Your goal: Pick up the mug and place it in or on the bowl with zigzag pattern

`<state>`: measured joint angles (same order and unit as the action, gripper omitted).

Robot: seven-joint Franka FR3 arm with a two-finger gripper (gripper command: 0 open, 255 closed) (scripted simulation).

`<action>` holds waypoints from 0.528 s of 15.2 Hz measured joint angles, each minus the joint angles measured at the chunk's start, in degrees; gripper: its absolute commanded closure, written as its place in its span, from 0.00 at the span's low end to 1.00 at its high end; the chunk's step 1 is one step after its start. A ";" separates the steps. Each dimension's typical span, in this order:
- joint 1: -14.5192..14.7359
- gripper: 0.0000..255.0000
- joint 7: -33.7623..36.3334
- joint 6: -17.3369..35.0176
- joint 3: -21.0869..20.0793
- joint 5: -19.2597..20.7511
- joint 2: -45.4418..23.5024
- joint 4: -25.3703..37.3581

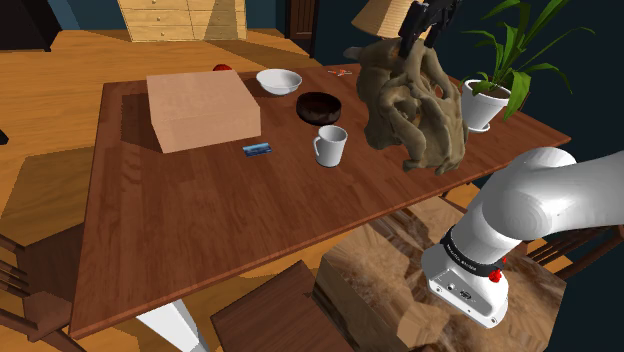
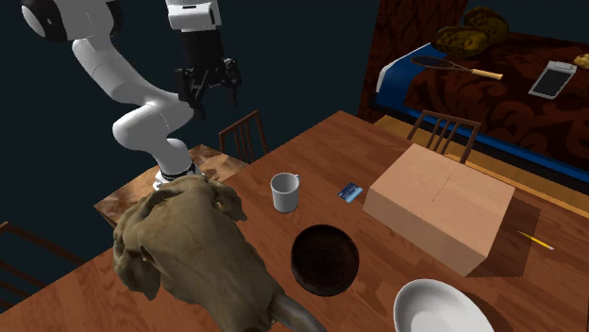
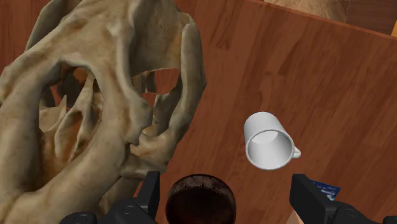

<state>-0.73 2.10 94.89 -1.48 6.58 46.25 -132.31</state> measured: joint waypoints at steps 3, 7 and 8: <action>-0.03 0.00 0.59 1.88 0.17 -0.50 -1.35 -1.04; 0.07 0.00 2.55 8.10 0.40 -2.26 -5.01 -5.16; 0.16 0.00 3.10 9.30 0.36 -2.78 -5.56 -6.18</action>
<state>-0.58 5.19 104.18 -1.12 3.80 40.69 -138.49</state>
